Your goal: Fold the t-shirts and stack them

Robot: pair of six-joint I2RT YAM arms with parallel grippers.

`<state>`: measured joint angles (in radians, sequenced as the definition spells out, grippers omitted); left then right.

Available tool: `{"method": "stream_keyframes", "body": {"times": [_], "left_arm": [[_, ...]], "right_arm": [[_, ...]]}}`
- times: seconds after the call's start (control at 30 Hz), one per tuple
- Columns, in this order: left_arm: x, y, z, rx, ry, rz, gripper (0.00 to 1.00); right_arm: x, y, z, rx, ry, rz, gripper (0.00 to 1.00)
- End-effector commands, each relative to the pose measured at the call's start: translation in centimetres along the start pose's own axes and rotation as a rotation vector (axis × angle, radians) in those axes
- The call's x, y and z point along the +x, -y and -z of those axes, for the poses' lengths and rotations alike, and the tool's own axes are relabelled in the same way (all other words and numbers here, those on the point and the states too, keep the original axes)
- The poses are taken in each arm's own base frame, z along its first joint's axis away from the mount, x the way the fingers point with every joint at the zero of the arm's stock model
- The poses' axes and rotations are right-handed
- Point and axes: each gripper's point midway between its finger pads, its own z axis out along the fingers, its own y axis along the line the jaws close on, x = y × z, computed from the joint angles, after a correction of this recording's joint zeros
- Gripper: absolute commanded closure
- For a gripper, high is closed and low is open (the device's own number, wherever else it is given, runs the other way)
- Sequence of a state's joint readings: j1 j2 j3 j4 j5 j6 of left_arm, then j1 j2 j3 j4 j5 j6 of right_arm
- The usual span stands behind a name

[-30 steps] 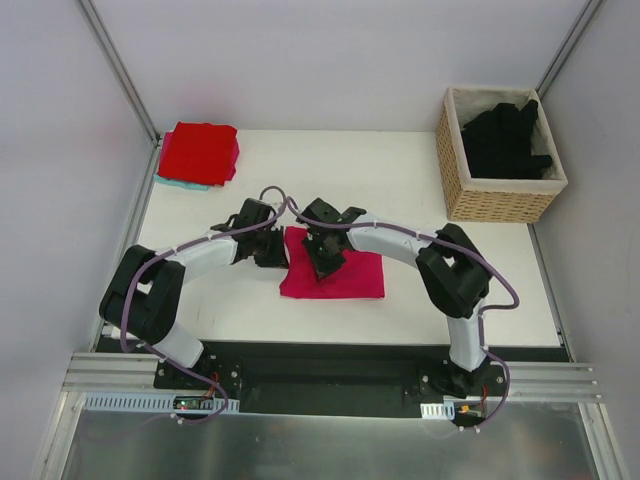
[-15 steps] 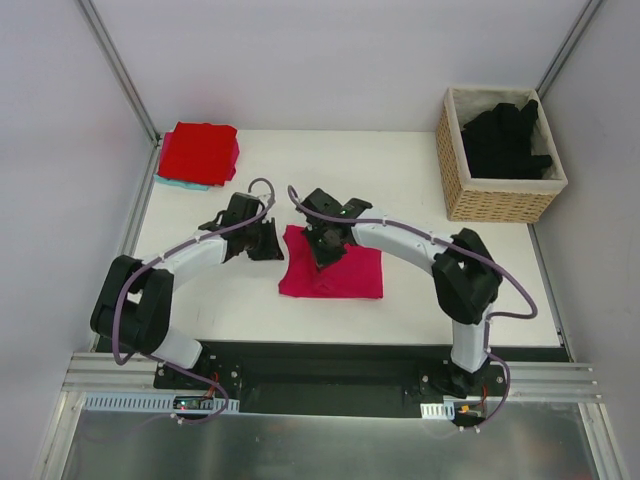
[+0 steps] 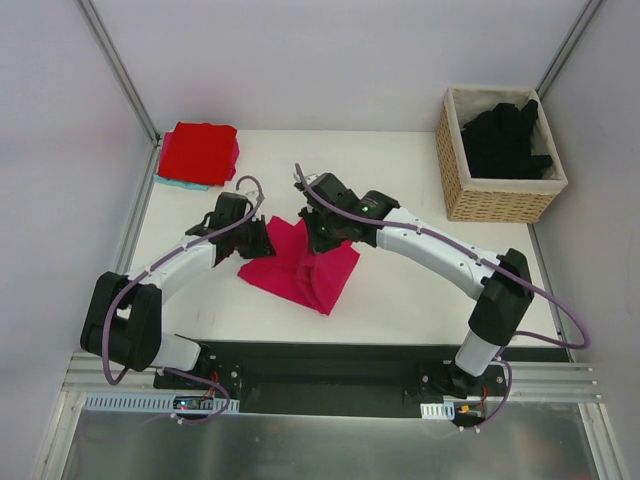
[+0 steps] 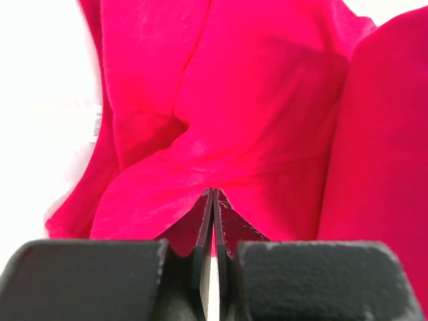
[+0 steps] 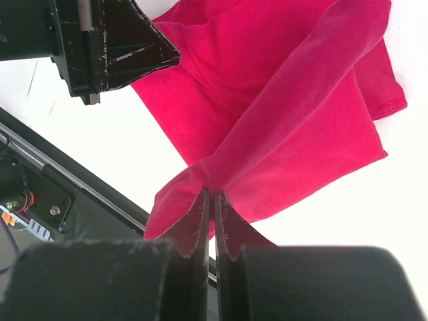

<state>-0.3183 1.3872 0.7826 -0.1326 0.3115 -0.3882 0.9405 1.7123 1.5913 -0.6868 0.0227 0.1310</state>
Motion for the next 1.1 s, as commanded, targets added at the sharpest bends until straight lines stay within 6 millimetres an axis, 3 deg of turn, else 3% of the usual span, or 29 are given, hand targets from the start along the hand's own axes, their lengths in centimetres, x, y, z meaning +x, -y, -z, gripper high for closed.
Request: {"method": "stream_keyframes", "body": {"times": [0.0, 0.17, 0.47, 0.73, 1.07], "left_arm": [[0.3, -0.3, 0.9, 0.004, 0.006, -0.009, 1.00], [0.2, 0.1, 1.1, 0.018, 0.016, -0.008, 1.00], [1.2, 3.5, 0.4, 0.221, -0.038, 0.040, 1.00], [5.2, 5.1, -1.2, 0.370, -0.073, 0.171, 1.00], [8.8, 10.2, -2.2, 0.429, -0.153, 0.124, 1.00]], "right_arm": [[-2.1, -0.6, 2.4, -0.009, 0.074, -0.006, 0.99], [-1.6, -0.2, 2.4, 0.007, 0.071, -0.011, 0.99], [-1.8, 0.0, 2.3, 0.016, 0.099, -0.023, 0.99], [-3.0, 0.8, 3.1, 0.064, 0.148, -0.006, 0.99], [-2.2, 0.5, 2.2, 0.045, 0.108, 0.003, 0.99]]}}
